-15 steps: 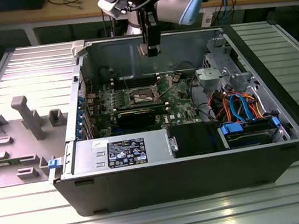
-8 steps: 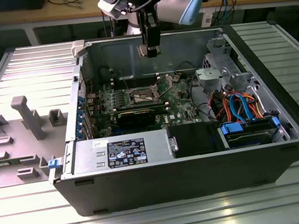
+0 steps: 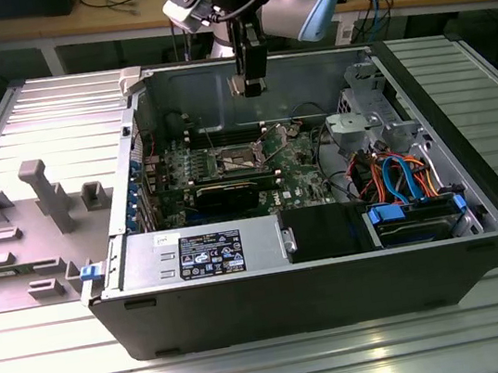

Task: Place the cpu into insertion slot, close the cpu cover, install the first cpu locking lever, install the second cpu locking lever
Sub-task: 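Place the cpu into insertion slot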

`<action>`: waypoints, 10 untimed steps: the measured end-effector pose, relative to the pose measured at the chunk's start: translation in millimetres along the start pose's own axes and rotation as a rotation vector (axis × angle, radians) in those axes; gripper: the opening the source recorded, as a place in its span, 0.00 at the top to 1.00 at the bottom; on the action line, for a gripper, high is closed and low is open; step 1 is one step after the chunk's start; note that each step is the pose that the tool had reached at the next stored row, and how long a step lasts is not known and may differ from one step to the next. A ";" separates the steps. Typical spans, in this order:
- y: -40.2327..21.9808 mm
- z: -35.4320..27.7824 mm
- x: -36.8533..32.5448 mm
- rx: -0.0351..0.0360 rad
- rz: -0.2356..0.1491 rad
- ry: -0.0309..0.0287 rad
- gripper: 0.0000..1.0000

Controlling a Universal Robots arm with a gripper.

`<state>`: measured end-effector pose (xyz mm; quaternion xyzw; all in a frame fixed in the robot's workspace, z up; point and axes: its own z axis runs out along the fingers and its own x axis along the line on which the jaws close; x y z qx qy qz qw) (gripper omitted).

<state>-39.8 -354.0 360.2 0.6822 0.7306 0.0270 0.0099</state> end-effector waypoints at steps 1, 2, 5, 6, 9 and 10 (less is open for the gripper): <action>0.0 0.1 0.0 0.0003 0.000 0.0000 0.45; 0.0 0.5 0.0 0.0005 0.000 0.0000 0.45; -0.1 1.2 0.0 0.0010 0.000 0.0001 0.45; -0.1 1.3 -0.1 0.0012 0.000 0.0001 0.45; -0.1 1.6 -0.1 0.0020 0.000 0.0002 0.45; -0.1 1.8 0.0 0.0023 0.000 0.0002 0.45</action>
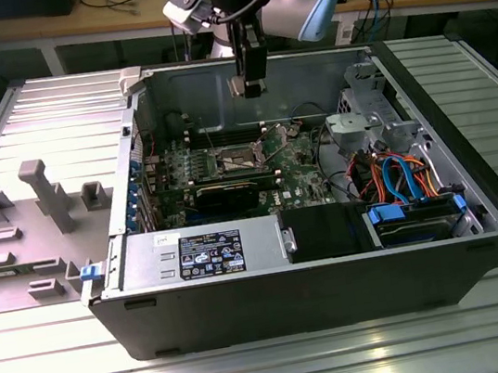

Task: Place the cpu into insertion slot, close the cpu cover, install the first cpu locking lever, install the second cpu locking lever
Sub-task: 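Place the cpu into insertion slot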

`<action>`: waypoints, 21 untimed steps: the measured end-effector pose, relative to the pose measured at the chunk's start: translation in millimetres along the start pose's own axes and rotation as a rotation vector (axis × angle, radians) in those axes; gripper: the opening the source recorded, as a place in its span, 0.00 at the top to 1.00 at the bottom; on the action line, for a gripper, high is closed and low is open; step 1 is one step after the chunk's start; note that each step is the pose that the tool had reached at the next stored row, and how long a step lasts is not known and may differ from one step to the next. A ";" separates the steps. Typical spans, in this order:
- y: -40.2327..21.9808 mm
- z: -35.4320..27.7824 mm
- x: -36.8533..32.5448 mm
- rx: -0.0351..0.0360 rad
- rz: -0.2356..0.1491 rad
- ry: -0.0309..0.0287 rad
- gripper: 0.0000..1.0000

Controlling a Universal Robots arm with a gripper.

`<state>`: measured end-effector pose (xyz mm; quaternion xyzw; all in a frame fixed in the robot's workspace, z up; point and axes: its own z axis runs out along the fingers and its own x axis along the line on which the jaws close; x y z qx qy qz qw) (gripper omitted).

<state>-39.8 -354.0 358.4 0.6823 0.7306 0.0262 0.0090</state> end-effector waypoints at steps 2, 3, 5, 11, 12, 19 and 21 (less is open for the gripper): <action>0.0 0.4 0.0 0.0005 0.000 0.0000 0.45; 0.0 0.8 0.0 0.0009 0.000 0.0000 0.45; 0.0 1.7 -0.1 0.0065 0.001 -0.0001 0.45; -1.0 3.7 0.4 0.0144 0.015 -0.0002 0.45; -2.8 6.0 0.5 0.0148 0.017 -0.0003 0.45; -4.0 13.5 1.7 0.0162 0.017 -0.0003 0.45; -4.0 13.6 1.7 0.0161 0.017 0.0008 0.45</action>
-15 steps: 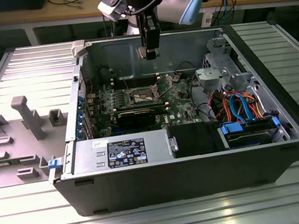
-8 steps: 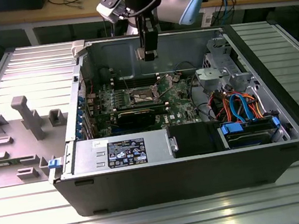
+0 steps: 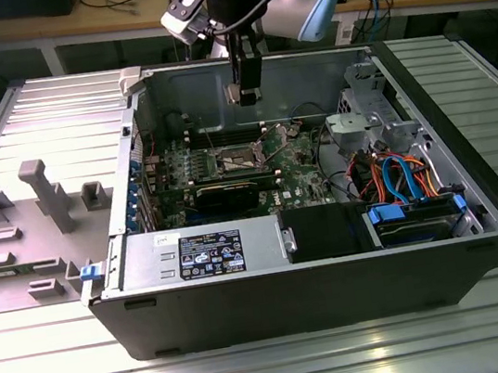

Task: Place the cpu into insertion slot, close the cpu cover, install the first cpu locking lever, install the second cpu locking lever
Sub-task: 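Place the cpu into insertion slot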

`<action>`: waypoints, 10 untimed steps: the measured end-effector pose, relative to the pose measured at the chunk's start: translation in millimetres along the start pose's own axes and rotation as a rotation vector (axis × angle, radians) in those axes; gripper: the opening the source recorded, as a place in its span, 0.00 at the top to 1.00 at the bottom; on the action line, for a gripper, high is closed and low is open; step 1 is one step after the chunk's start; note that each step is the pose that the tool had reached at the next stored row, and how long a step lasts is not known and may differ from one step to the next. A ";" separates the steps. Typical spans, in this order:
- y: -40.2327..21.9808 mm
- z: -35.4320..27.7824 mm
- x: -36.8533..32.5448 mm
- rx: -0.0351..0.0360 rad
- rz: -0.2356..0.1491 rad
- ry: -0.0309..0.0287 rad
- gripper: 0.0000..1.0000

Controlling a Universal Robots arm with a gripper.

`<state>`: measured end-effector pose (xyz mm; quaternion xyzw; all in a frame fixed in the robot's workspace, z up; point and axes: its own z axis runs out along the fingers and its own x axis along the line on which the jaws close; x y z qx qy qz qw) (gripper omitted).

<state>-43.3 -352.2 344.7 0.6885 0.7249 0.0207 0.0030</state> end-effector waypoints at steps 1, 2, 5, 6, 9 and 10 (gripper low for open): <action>0.0 0.0 0.0 0.0000 0.000 0.0010 0.45; 0.0 0.1 -0.1 0.0000 0.000 0.0008 0.45; 0.0 1.3 0.0 -0.0001 0.000 0.0010 0.45; -0.1 1.9 -0.1 0.0000 0.000 0.0009 0.45; -0.1 2.9 -0.1 -0.0001 0.000 0.0010 0.45; -0.1 3.2 -0.1 -0.0001 0.000 0.0010 0.45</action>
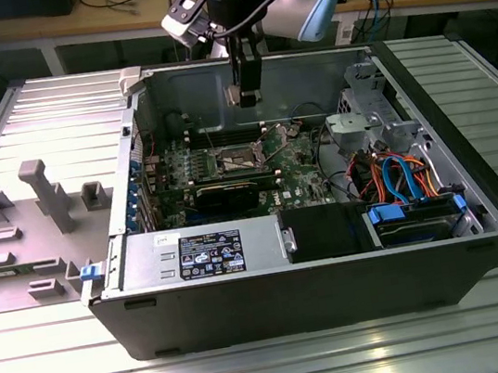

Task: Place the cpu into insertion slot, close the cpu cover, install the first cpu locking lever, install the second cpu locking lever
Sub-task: 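Place the cpu into insertion slot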

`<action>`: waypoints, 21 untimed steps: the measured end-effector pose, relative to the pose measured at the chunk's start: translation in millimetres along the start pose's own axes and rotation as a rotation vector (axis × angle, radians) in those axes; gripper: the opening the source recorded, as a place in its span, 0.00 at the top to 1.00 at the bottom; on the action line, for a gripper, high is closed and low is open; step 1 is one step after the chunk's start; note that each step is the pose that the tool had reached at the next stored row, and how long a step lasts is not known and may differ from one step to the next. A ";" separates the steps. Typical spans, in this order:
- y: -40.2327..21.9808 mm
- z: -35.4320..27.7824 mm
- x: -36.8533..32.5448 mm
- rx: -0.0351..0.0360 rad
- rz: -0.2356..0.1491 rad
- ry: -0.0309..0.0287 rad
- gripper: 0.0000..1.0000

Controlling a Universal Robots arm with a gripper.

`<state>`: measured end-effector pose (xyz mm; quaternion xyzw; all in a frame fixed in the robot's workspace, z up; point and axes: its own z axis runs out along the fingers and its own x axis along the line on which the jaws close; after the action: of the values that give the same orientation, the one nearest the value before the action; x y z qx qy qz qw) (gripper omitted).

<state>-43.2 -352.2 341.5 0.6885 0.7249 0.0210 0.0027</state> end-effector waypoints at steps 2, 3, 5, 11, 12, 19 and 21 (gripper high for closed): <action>0.0 0.5 0.0 0.0000 0.000 0.0000 0.45; 0.0 0.8 0.0 0.0000 0.000 0.0000 0.45; 0.0 1.3 0.0 0.0000 0.000 0.0000 0.45; -0.1 3.3 -0.1 0.0000 0.000 0.0000 0.45; -0.1 3.5 -0.1 0.0000 0.000 0.0001 0.45; -0.2 5.5 -0.1 0.0000 0.000 0.0000 0.45; -0.2 7.0 -0.2 0.0000 0.000 0.0001 0.45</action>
<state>-43.2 -352.2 334.5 0.6885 0.7249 0.0211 0.0027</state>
